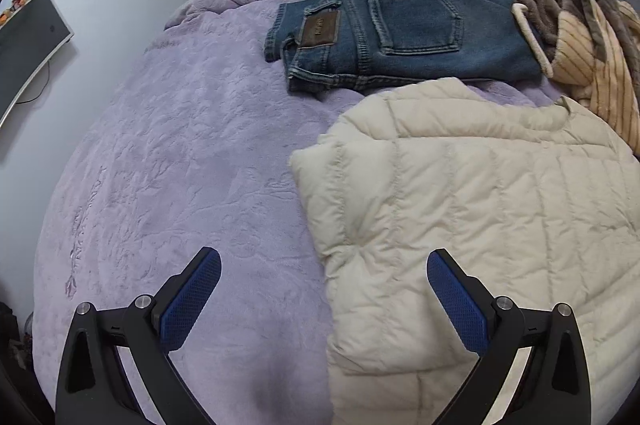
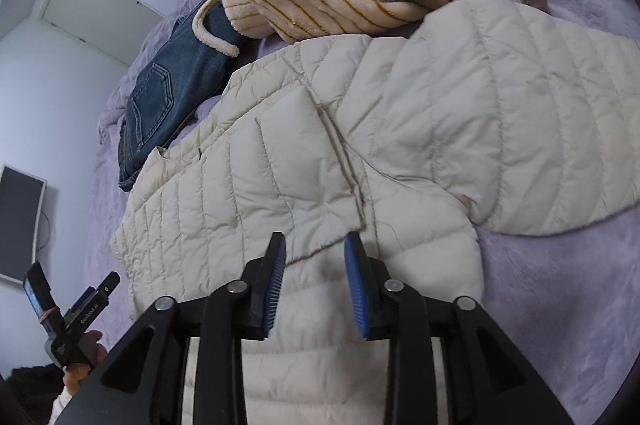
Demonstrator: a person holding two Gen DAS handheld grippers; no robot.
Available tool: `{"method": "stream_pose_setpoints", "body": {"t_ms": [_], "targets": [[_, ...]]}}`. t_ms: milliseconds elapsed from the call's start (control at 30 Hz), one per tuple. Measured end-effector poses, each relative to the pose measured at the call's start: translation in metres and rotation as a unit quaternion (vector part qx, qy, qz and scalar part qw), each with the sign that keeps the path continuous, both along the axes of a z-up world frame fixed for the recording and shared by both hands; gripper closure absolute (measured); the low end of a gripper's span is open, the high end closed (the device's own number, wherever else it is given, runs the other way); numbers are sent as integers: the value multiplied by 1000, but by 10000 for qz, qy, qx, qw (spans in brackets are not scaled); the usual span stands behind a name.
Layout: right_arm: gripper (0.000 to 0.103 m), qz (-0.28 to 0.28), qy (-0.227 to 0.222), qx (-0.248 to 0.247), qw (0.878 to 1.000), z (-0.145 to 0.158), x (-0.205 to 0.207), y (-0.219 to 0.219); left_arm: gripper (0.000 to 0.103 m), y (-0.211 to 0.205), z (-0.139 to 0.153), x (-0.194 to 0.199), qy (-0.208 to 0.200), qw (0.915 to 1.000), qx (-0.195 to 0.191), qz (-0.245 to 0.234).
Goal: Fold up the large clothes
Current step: 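Grasp the other sleeve with the right tool and lift it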
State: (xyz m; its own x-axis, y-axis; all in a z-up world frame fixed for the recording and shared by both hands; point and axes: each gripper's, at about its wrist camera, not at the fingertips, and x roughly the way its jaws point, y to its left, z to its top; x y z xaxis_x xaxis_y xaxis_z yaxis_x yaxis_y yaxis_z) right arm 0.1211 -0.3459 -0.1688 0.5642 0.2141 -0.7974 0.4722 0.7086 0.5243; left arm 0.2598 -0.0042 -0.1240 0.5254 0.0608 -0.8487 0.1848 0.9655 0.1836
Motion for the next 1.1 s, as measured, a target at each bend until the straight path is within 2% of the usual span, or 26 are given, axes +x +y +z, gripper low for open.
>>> {"method": "stream_pose_setpoints", "body": {"t_ms": [33,267,433,633,767,900,1100], "targets": [[55,-103,1,92,9999,0,-10,-4,0,-7,1,-5,79,9999,-25,-57],[54,-625,196,418,9970,-6,-73,-44,0,-67,-10,-43,849,9945,-465,-393],[32,-1253,227,480,9907,-16,-115,-92,0,-120,-11,-70,1062,9895,-681,-711],[32,-2234,211,1080,9685,-42,-151,-160,0,-178,-14,-93,1285,9835,-773,-1013],[32,-2667,-117,1580,9507,-55,-158,-190,0,-203,-16,-102,1355,9819,-680,-1138],[32,-2964,-509,2026,9319,-64,-158,-210,0,-212,-15,-108,1389,9807,-587,-1244],[32,-3253,-820,2339,9125,-69,-148,-232,0,-209,-20,-105,1471,9815,-496,-1120]]}}
